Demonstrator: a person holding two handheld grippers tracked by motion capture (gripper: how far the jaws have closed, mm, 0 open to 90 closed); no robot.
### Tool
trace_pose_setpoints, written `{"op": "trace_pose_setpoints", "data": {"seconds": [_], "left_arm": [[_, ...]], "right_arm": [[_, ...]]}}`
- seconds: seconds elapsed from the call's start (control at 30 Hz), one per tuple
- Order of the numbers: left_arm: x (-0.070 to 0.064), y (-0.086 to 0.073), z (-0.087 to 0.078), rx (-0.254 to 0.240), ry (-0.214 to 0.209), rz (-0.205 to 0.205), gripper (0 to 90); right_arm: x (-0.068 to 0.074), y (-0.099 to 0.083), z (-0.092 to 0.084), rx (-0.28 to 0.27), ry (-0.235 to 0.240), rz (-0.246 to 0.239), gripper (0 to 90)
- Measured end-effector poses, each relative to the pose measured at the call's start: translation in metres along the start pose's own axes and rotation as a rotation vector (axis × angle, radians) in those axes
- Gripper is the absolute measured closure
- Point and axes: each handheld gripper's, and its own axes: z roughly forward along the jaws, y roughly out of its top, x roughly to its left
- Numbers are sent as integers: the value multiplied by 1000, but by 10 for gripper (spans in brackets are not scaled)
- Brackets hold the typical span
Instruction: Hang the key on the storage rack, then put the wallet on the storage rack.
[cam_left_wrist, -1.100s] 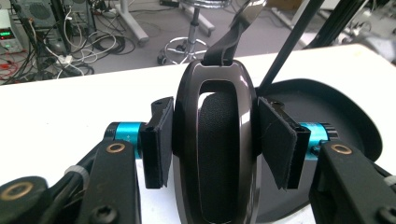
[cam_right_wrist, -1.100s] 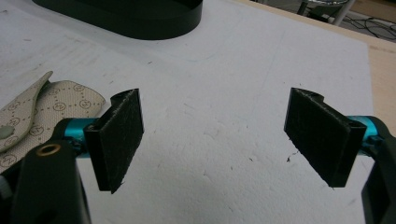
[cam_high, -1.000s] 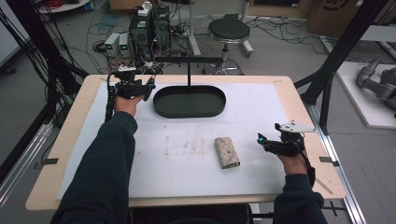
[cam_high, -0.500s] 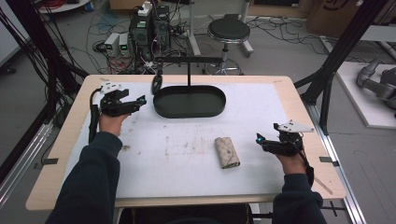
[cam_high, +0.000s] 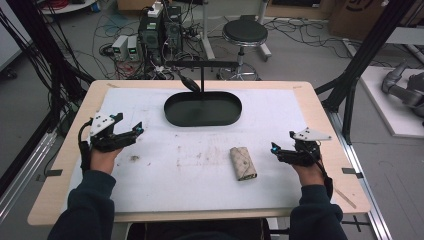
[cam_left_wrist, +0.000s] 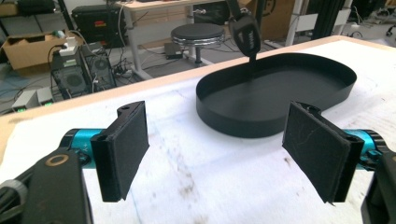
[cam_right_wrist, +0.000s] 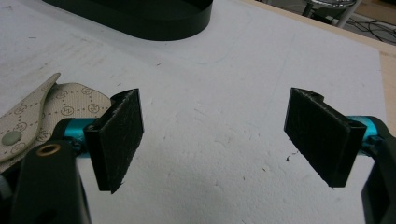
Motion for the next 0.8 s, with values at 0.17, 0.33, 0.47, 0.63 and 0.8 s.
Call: {"op": "trace_pose_setpoints", "data": {"seconds": [0.17, 0.33, 0.47, 0.63, 0.8], "left_arm": [[-1, -8, -7, 4, 11, -13, 224], [-3, -7, -11, -8, 6, 0, 224], [-3, -12, -10, 8, 4, -6, 225], [-3, -13, -11, -1, -5, -4, 225], [-1, -16, -10, -14, -21, -36, 222]], "right_arm": [[3, 1, 0, 3, 6, -12, 202], [3, 0, -3, -6, 10, -8, 202], [3, -1, -5, -7, 8, -4, 202], [6, 0, -3, -4, 8, -10, 202], [12, 1, -1, -3, 26, -5, 202]]}}
